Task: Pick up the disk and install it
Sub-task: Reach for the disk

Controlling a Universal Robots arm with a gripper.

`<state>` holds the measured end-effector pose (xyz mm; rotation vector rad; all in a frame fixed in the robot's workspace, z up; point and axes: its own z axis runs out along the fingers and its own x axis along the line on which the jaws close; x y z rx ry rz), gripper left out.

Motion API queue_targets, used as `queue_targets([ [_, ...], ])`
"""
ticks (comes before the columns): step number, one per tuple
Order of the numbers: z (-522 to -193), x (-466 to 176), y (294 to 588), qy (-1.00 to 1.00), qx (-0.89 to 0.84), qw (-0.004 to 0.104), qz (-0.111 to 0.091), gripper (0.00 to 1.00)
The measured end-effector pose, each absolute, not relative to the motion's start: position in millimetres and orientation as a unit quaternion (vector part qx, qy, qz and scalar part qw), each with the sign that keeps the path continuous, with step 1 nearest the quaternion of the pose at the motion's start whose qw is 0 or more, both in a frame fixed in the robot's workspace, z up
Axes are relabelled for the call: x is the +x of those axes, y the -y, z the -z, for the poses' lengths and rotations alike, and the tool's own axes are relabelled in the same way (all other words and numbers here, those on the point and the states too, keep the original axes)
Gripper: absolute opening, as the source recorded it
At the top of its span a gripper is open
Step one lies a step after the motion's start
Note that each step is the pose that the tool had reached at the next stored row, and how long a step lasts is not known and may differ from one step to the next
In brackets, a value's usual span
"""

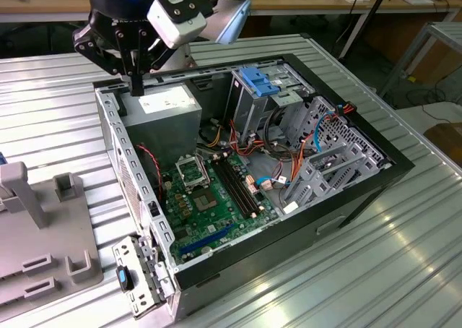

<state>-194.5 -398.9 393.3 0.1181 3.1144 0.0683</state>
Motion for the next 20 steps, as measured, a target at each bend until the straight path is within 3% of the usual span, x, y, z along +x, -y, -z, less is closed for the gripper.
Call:
queue_targets([
  [20, -393, -215, 399, -0.999, 0.038, 0.012, -0.022, 0.11],
])
